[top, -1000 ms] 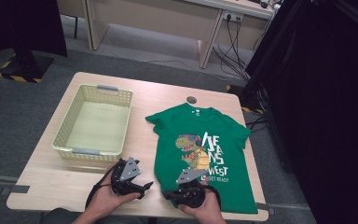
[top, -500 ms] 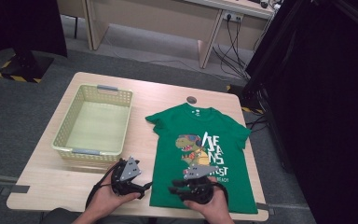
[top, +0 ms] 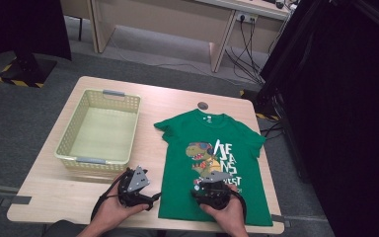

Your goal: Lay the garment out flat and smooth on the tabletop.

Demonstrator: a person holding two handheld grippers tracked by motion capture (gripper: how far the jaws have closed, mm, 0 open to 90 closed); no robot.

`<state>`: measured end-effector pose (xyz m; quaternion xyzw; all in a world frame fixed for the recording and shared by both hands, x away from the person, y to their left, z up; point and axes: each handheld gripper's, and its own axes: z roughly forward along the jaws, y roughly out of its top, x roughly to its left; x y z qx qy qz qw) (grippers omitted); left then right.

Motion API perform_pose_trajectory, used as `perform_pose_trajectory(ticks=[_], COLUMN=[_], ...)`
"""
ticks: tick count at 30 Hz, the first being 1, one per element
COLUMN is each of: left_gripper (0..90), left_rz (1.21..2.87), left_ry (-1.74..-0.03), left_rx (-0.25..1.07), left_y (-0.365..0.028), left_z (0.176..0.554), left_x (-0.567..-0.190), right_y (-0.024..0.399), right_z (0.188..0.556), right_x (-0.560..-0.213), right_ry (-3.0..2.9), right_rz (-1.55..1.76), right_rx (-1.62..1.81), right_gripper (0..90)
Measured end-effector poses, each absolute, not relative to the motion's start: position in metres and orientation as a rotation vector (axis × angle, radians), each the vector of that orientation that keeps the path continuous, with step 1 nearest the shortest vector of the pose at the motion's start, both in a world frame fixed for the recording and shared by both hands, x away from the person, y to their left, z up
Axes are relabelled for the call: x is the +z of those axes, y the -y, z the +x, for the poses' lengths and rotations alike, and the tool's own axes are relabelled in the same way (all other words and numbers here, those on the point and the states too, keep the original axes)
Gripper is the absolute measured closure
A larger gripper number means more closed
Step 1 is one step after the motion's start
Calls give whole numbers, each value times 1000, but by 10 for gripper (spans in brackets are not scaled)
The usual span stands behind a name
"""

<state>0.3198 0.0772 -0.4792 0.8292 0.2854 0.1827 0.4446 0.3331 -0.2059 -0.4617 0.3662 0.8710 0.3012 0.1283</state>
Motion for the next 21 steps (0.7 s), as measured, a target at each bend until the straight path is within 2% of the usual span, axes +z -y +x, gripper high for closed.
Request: perform_pose_trajectory(ticks=[12, 17, 21], left_gripper=[111, 111, 111], left_rz=[2063, 2057, 2062], left_ry=[-701, -706, -703], left_rx=[455, 454, 455], left_y=[-77, -77, -77], left_z=[319, 319, 319], left_x=[-479, -479, -479], right_y=[199, 209, 235], right_z=[329, 336, 365], right_x=[-464, -456, -445], right_ry=[-2578, -2543, -2406], right_rz=[972, 1024, 1197], right_rx=[920, 946, 917], right_gripper=[533, 447, 385])
